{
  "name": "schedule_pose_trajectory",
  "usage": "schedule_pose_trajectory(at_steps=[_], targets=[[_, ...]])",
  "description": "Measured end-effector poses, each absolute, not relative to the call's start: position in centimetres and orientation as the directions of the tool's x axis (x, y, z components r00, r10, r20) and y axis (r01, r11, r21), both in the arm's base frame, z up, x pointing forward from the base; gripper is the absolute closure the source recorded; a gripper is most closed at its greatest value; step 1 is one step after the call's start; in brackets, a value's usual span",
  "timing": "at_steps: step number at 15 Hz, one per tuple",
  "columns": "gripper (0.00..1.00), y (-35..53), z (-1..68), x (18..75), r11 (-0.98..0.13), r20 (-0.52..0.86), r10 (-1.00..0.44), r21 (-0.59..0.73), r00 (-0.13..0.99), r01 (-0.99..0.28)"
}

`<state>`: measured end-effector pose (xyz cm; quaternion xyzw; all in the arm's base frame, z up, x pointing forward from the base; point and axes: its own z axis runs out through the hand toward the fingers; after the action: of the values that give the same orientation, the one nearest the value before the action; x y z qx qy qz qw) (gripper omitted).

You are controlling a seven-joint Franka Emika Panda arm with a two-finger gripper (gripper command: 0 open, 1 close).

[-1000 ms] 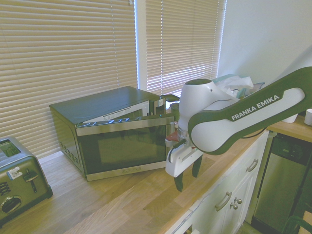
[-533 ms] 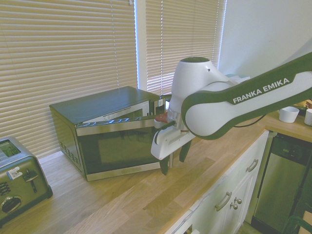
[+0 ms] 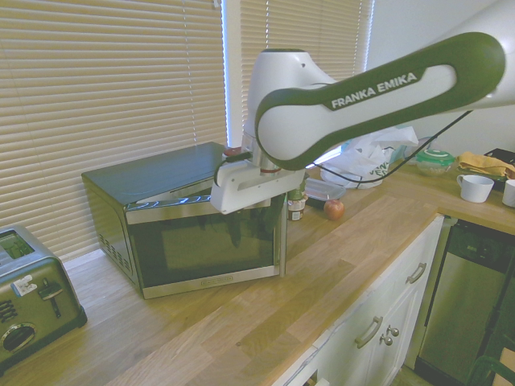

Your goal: Close the microwave

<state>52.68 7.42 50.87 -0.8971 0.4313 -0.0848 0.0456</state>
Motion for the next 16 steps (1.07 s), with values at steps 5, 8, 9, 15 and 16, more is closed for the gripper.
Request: schedule_pose_trajectory(at_steps=[5,8,9,15,16], targets=[[0.0,6.1,51.0,58.4,-0.566,0.017,-0.824,-0.087,0.567,-0.82],[0.0,3.6,49.9,62.5,-0.521,-0.044,-0.851,-0.045,0.523,-0.852],[0.0,2.8,49.9,63.7,-0.507,-0.054,-0.859,-0.04,0.508,-0.861],[0.0,1.8,51.8,68.0,-0.495,-0.04,-0.866,-0.07,0.498,-0.866],[0.0,1.9,51.4,68.8,-0.496,-0.044,-0.865,-0.062,0.499,-0.866]])
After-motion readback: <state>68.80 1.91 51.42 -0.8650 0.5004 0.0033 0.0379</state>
